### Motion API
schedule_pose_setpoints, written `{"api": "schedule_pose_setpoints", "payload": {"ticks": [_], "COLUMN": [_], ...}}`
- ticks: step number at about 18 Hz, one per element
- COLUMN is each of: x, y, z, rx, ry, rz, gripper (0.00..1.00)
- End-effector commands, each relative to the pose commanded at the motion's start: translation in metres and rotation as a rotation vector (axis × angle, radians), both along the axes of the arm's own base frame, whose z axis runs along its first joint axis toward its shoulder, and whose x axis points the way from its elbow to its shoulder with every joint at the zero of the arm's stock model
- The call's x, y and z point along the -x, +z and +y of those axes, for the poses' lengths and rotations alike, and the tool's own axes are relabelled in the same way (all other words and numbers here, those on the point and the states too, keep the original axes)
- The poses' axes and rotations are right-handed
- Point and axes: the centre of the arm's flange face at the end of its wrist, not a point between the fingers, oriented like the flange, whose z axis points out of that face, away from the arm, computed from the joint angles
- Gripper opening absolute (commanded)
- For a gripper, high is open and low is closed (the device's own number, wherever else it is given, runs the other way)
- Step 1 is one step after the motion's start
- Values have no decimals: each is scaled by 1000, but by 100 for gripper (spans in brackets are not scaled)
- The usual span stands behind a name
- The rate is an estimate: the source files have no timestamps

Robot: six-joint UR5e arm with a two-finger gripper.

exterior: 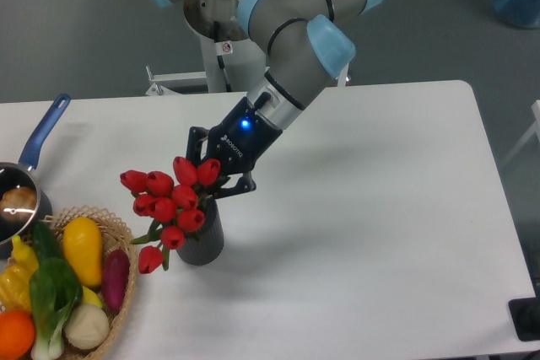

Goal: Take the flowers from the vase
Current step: 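Lift the gripped tulips straight up out of the black vase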

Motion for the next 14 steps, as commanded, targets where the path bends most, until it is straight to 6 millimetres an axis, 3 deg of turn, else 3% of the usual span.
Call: {"api": "schedule_pose_setpoints", "payload": {"ticks": [8, 14], "x": [-3, 0], "y": [56, 104], "z": [-2, -15], "rx": [-64, -96], "ry": [32, 82], "rz": [-20, -5], "gripper": [5, 6]}}
